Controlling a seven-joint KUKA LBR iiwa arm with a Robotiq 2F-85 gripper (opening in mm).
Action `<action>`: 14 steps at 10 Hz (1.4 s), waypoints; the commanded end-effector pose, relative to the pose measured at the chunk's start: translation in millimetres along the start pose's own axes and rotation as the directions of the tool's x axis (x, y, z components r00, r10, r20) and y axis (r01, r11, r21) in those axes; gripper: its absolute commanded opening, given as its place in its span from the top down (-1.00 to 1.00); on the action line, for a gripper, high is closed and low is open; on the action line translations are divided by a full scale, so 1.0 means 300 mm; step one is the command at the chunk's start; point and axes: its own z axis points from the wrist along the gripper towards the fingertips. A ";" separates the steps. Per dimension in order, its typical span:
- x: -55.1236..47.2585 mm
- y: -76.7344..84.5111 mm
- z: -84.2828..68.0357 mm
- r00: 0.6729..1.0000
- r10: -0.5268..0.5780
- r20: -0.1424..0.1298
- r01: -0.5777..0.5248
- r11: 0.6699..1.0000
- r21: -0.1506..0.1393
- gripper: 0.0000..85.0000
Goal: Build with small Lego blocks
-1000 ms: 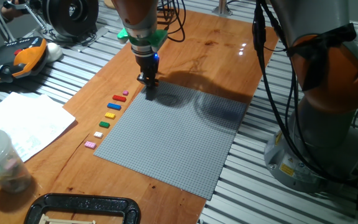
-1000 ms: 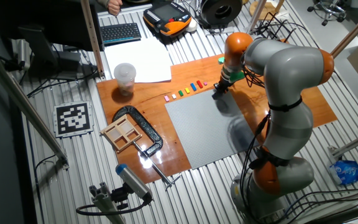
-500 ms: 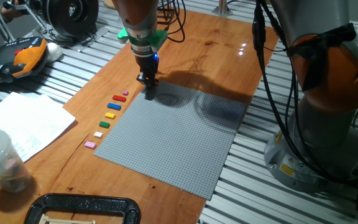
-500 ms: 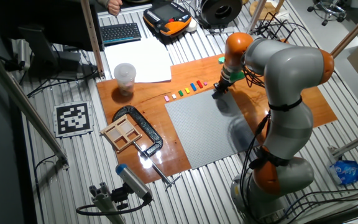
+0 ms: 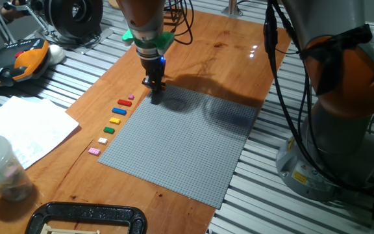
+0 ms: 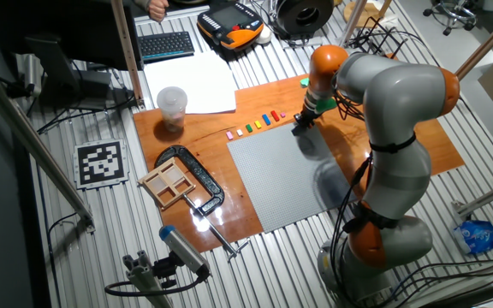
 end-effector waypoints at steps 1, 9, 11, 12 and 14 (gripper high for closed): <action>0.003 0.001 0.001 1.000 0.013 -0.002 -0.013 1.000 0.000 0.60; 0.007 0.017 -0.035 0.998 0.054 -0.013 -0.054 0.999 0.006 0.20; 0.004 0.026 -0.057 0.998 0.061 -0.023 -0.060 0.998 0.011 0.20; 0.002 0.024 -0.061 0.998 0.059 -0.025 -0.059 0.998 0.011 0.20; 0.000 0.021 -0.059 0.998 0.053 -0.022 -0.053 0.999 0.011 0.20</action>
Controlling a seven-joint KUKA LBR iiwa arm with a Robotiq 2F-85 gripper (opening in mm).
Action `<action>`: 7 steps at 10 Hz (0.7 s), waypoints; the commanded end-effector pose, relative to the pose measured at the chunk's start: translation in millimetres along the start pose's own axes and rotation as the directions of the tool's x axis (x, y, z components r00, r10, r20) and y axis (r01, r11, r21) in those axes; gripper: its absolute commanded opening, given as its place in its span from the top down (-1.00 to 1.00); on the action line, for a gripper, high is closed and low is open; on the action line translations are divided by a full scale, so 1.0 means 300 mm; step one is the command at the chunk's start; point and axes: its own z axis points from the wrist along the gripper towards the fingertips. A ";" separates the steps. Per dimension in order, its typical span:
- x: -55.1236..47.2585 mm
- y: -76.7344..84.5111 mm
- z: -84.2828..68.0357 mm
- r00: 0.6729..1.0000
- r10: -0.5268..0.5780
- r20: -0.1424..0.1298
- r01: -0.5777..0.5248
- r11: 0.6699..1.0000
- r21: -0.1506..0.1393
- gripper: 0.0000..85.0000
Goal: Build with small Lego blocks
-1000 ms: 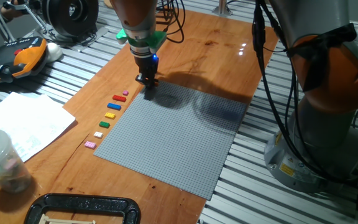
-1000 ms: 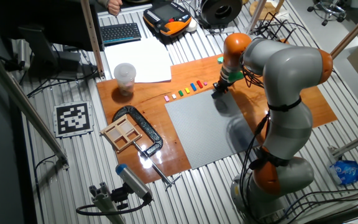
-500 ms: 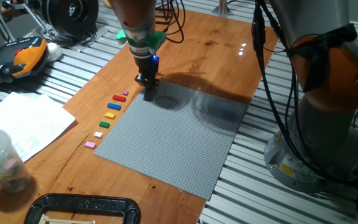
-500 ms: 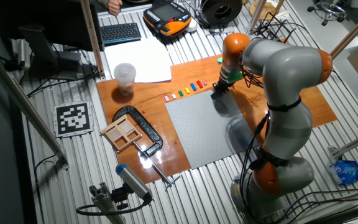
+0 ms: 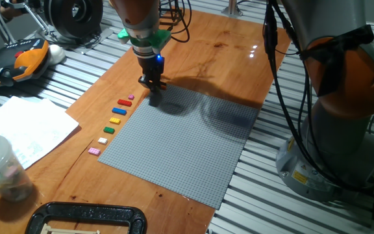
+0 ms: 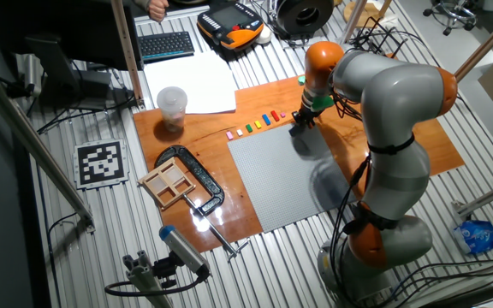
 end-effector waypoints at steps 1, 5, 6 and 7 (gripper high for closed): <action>0.000 0.002 0.000 1.000 0.001 -0.004 -0.001 1.000 -0.005 0.20; -0.004 0.009 0.003 1.000 -0.006 -0.013 0.005 1.000 -0.012 0.60; -0.006 0.009 0.006 1.000 -0.012 -0.011 0.011 1.000 -0.007 0.60; -0.008 0.008 0.004 1.000 -0.013 -0.014 0.013 1.000 -0.007 0.60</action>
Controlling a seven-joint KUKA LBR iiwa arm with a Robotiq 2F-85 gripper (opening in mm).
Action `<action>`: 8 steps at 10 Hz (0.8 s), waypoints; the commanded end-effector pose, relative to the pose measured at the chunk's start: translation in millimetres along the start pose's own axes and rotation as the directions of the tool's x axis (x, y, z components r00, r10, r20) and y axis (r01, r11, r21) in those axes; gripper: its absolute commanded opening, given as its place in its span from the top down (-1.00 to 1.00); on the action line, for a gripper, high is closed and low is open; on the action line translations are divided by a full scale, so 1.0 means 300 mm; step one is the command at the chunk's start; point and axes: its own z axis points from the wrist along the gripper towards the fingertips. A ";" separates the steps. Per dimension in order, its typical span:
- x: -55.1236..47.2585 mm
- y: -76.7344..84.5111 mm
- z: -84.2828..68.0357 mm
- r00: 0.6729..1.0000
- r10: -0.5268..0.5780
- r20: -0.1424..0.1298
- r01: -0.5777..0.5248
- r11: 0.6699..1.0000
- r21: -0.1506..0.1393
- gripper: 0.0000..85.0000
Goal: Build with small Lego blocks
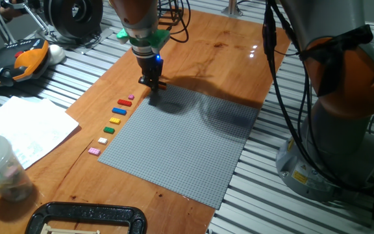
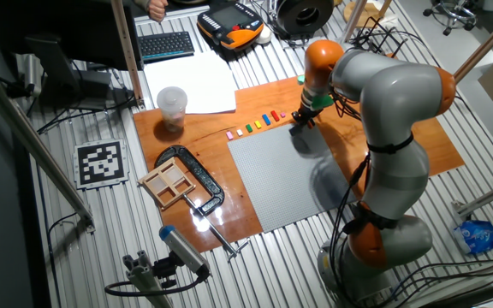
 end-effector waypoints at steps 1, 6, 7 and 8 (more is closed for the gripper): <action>-0.001 -0.001 -0.002 1.000 -0.001 -0.001 0.001 1.000 0.000 0.60; -0.016 -0.003 0.017 1.000 -0.009 0.002 0.009 1.000 -0.008 0.60; -0.020 -0.004 0.019 1.000 -0.009 0.002 0.009 1.000 -0.011 1.00; -0.024 -0.003 0.023 1.000 -0.011 0.004 0.011 1.000 -0.012 1.00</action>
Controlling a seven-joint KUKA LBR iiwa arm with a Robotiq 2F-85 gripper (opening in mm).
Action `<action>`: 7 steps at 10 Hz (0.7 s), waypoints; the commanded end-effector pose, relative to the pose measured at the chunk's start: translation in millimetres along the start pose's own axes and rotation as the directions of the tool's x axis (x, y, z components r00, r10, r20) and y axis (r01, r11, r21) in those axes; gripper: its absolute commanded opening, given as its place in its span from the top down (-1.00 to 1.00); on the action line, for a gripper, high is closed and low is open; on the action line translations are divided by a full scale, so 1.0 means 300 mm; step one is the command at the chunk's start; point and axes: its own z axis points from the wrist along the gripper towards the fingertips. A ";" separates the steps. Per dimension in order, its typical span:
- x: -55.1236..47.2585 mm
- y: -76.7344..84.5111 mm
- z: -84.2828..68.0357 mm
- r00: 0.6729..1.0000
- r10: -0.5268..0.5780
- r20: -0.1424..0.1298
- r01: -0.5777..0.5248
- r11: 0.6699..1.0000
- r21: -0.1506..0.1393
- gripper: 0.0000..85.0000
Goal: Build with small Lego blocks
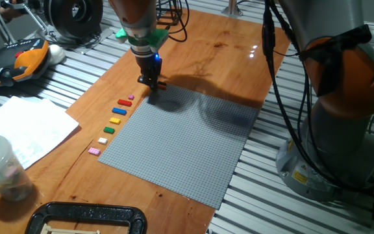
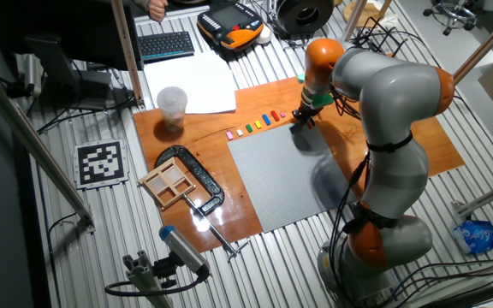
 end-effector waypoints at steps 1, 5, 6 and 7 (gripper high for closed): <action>-0.004 0.007 0.010 1.000 -0.001 -0.002 0.001 1.000 -0.003 1.00; 0.003 -0.007 0.008 1.000 -0.009 -0.005 0.008 1.000 -0.005 1.00; 0.007 -0.006 0.004 1.000 -0.009 -0.005 0.008 1.000 -0.005 1.00; 0.011 -0.007 -0.001 1.000 -0.009 -0.008 0.008 1.000 -0.005 1.00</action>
